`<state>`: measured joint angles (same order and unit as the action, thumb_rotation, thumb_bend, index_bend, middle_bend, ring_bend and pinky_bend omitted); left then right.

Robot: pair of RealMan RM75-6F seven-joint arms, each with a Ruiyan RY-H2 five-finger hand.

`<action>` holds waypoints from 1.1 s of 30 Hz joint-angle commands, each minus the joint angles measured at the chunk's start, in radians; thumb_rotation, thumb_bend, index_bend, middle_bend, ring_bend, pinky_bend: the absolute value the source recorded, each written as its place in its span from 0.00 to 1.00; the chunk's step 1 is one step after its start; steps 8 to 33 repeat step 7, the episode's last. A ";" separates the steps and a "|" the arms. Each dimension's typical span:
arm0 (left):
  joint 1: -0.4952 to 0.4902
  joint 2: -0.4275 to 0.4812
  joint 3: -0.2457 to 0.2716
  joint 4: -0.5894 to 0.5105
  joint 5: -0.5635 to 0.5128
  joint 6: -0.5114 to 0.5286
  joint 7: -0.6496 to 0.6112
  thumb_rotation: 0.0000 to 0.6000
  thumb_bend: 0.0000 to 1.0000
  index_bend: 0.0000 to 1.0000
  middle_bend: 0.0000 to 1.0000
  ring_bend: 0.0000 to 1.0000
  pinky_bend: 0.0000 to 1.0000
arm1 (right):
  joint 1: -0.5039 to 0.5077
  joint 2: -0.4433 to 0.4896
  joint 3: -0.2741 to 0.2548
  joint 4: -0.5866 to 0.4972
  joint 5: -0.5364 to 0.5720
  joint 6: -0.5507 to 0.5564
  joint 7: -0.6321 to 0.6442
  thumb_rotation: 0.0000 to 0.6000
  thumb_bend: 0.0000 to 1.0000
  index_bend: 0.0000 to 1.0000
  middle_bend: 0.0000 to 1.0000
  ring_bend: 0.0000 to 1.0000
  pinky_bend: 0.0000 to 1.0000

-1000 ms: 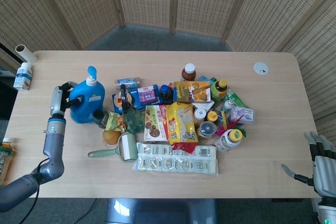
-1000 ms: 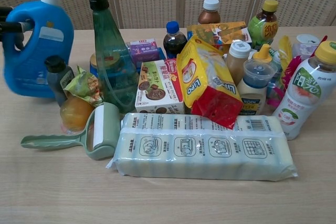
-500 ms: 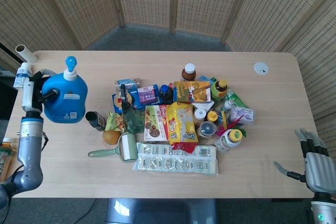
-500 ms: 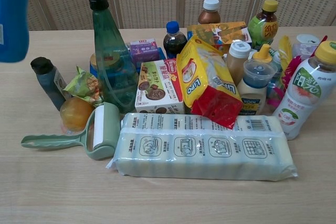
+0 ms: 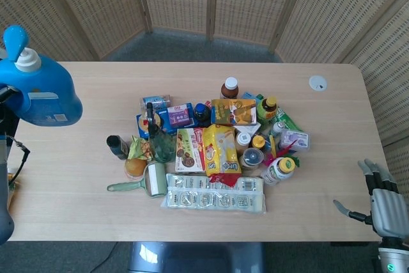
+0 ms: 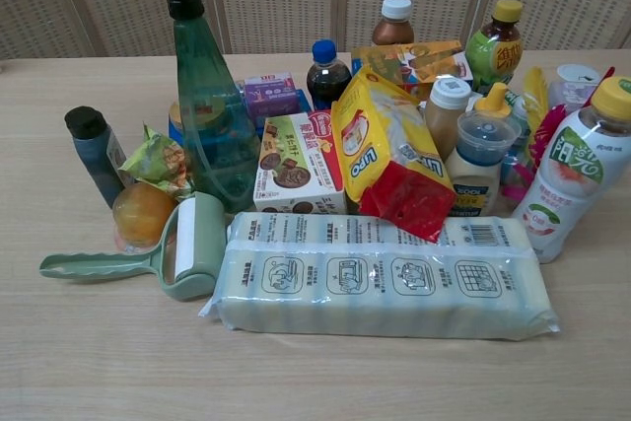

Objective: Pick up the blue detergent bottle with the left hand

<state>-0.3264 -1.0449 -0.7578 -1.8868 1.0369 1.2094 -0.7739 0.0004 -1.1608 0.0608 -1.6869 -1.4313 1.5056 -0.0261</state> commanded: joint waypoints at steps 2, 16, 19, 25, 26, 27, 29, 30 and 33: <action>0.001 0.018 -0.006 -0.028 -0.017 0.005 0.000 1.00 0.47 0.65 0.83 0.89 0.69 | 0.008 -0.010 0.001 0.006 -0.003 -0.011 0.002 0.65 0.15 0.00 0.00 0.00 0.00; -0.013 0.014 0.003 -0.022 -0.029 0.000 -0.012 1.00 0.47 0.65 0.83 0.89 0.69 | 0.010 -0.007 0.006 0.004 0.003 -0.012 -0.003 0.65 0.15 0.00 0.00 0.00 0.00; -0.013 0.014 0.003 -0.022 -0.029 0.000 -0.012 1.00 0.47 0.65 0.83 0.89 0.69 | 0.010 -0.007 0.006 0.004 0.003 -0.012 -0.003 0.65 0.15 0.00 0.00 0.00 0.00; -0.013 0.014 0.003 -0.022 -0.029 0.000 -0.012 1.00 0.47 0.65 0.83 0.89 0.69 | 0.010 -0.007 0.006 0.004 0.003 -0.012 -0.003 0.65 0.15 0.00 0.00 0.00 0.00; -0.013 0.014 0.003 -0.022 -0.029 0.000 -0.012 1.00 0.47 0.65 0.83 0.89 0.69 | 0.010 -0.007 0.006 0.004 0.003 -0.012 -0.003 0.65 0.15 0.00 0.00 0.00 0.00; -0.013 0.014 0.003 -0.022 -0.029 0.000 -0.012 1.00 0.47 0.65 0.83 0.89 0.69 | 0.010 -0.007 0.006 0.004 0.003 -0.012 -0.003 0.65 0.15 0.00 0.00 0.00 0.00; -0.013 0.014 0.003 -0.022 -0.029 0.000 -0.012 1.00 0.47 0.65 0.83 0.89 0.69 | 0.010 -0.007 0.006 0.004 0.003 -0.012 -0.003 0.65 0.15 0.00 0.00 0.00 0.00; -0.013 0.014 0.003 -0.022 -0.029 0.000 -0.012 1.00 0.47 0.65 0.83 0.89 0.69 | 0.010 -0.007 0.006 0.004 0.003 -0.012 -0.003 0.65 0.15 0.00 0.00 0.00 0.00; -0.013 0.014 0.003 -0.022 -0.029 0.000 -0.012 1.00 0.47 0.65 0.83 0.89 0.69 | 0.010 -0.007 0.006 0.004 0.003 -0.012 -0.003 0.65 0.15 0.00 0.00 0.00 0.00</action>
